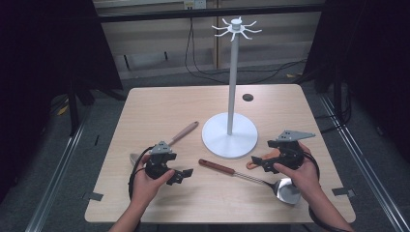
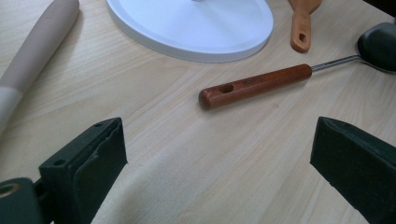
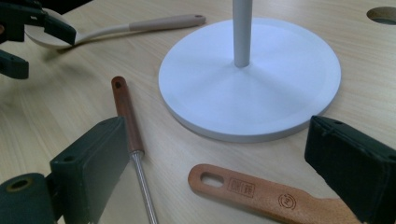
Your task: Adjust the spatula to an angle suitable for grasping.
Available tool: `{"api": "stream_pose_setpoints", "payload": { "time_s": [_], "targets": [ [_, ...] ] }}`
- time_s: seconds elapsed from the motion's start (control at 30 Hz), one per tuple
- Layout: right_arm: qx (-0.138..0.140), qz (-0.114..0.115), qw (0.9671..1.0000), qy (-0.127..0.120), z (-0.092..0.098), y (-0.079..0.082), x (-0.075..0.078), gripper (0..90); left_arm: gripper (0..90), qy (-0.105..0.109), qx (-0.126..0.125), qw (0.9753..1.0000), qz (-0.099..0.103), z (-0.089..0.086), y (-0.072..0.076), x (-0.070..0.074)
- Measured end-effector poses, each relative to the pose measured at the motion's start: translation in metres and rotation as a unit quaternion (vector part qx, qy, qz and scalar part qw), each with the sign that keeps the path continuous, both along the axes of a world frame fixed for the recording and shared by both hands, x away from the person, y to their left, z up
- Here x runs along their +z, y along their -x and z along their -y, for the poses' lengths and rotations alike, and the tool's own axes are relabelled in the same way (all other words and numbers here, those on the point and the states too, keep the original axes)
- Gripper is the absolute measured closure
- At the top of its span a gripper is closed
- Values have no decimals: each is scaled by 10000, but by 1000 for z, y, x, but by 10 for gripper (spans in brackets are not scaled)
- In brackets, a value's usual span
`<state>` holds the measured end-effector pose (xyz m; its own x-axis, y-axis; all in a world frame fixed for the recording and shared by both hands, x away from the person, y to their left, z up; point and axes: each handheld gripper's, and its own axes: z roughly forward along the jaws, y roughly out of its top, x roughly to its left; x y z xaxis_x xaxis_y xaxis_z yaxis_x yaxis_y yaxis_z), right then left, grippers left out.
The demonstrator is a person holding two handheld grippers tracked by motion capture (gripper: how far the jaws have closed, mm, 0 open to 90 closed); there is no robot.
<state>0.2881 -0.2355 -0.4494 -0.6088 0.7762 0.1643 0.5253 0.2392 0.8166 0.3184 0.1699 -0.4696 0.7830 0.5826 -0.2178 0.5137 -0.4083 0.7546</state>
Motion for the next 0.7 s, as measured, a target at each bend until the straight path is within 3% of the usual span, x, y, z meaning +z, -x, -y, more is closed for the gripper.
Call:
{"api": "stream_pose_setpoints", "payload": {
  "time_s": [0.27, 0.47, 0.53, 0.57, 0.6, 0.63, 0.7],
  "targets": [
    [233, -18, 9993, 298, -7, 2, 1, 92, 33, -28, -50, 10000, -39, 0, 1, -1],
    [330, 33, 9990, 294, -11, 3, 1, 223, 34, 8, -54, 10000, -52, 0, 1, -1],
    [422, 31, 9985, 333, -12, 4, 0, 356, 34, 21, -60, 10000, -62, 0, 2, -1],
    [440, -18, 9983, 381, -13, 5, -1, 374, 34, 25, -56, 10000, -73, -1, 2, -1],
    [403, -38, 9982, 451, -15, 5, -2, 467, 35, 35, -46, 9999, -89, 0, 2, -1],
    [403, -38, 9982, 451, -15, 5, -2, 467, 35, 35, -46, 9999, -89, 0, 2, -1],
    [677, -77, 9943, 818, -21, 8, -6, 670, 36, 29, -67, 9999, -102, -1, 2, -2]
  ]
}}
